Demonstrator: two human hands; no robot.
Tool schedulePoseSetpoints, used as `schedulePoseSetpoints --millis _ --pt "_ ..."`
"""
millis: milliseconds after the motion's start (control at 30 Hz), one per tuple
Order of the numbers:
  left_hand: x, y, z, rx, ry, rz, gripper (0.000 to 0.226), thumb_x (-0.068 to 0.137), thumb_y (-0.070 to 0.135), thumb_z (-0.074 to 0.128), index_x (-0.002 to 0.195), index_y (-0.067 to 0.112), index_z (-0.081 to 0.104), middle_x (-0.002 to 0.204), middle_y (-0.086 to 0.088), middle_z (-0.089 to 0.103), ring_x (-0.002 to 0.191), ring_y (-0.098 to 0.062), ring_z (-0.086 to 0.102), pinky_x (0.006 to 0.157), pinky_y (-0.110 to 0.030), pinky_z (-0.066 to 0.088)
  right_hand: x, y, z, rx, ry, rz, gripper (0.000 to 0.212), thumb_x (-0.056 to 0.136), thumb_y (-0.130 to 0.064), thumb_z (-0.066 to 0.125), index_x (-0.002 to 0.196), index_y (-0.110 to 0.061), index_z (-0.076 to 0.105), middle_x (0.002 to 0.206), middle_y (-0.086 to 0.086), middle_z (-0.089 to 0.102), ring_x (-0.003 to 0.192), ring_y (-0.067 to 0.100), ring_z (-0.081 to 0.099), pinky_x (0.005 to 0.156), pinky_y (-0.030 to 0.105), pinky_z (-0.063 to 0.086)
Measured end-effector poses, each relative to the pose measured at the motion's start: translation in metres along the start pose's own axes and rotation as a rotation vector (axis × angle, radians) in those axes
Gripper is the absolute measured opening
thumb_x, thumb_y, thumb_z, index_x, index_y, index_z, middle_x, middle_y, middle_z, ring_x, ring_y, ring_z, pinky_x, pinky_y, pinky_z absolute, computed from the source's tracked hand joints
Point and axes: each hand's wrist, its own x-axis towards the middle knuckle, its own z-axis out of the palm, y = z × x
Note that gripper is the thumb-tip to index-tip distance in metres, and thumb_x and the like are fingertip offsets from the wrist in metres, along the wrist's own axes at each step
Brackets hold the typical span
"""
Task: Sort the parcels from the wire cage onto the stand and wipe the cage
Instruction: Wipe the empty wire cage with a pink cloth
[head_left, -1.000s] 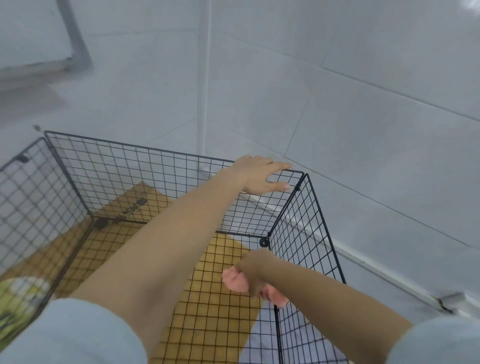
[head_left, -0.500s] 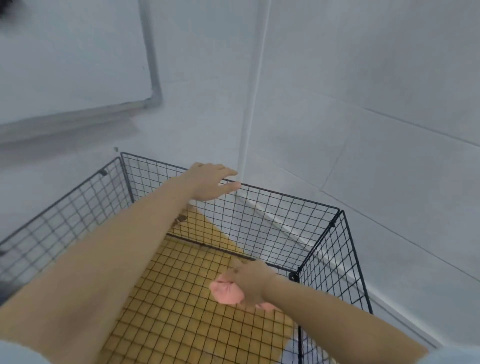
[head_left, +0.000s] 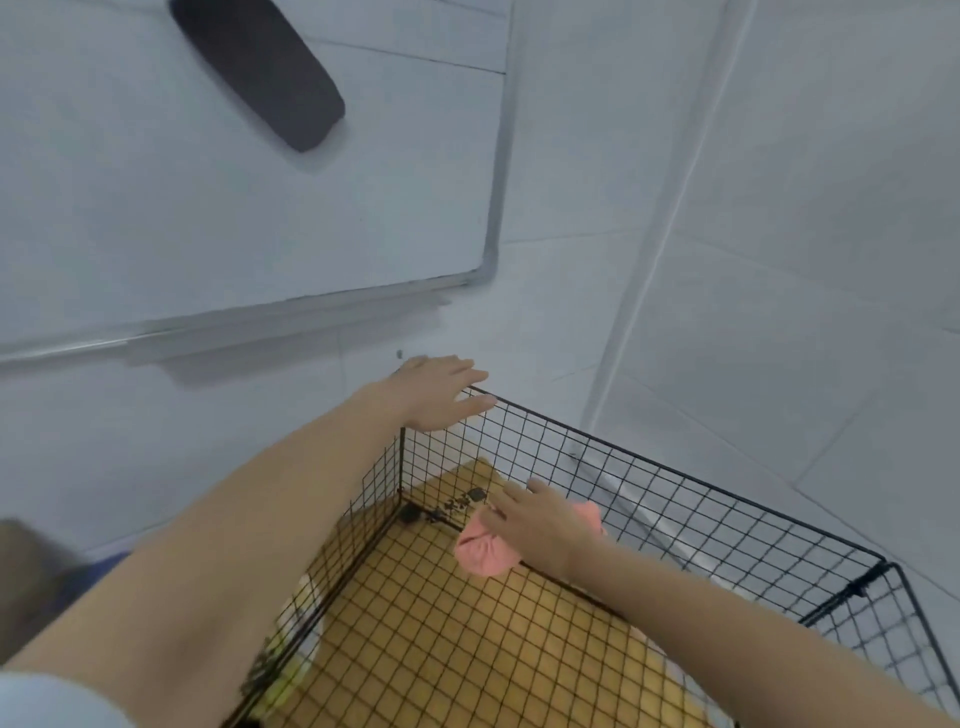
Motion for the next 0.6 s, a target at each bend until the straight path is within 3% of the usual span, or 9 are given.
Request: schedulePoseSetpoints --millis 233,400,600 --pt "0.008 -0.021 0.004 -0.102 -0.061 0.002 0.065 0.096 0.06 0.011 0.15 0.027 0.024 0.157 0.004 0.023 0.146 -0.016 0.014 0.119 -0.045 0.002 0.058 -0.008 0.019 -0.055 -0.109 -0.105 0.053 0.085 -0.031 0.069 0.129 -0.016 0.044 0.12 0.012 0.058 0.111 0.031 0.055 0.098 0.043 0.044" --pt "0.016 -0.008 0.01 -0.191 -0.053 0.119 0.063 0.096 0.059 0.005 0.15 0.034 0.026 0.156 0.009 0.025 0.145 -0.011 0.014 0.119 -0.043 -0.004 0.103 -0.022 0.033 -0.187 -0.173 -0.189 0.069 0.075 -0.021 0.077 0.135 -0.023 0.043 0.122 0.011 0.057 0.113 0.031 0.053 0.101 0.043 0.042" --pt "0.03 -0.013 0.032 -0.259 -0.034 0.161 0.067 0.091 0.066 -0.004 0.15 0.041 0.018 0.157 0.013 0.019 0.146 -0.01 0.006 0.118 -0.045 -0.008 0.148 -0.033 0.052 -0.5 -0.225 -0.422 0.052 0.073 -0.02 0.075 0.122 -0.021 0.059 0.134 0.002 0.049 0.128 0.026 0.039 0.108 0.039 0.032"
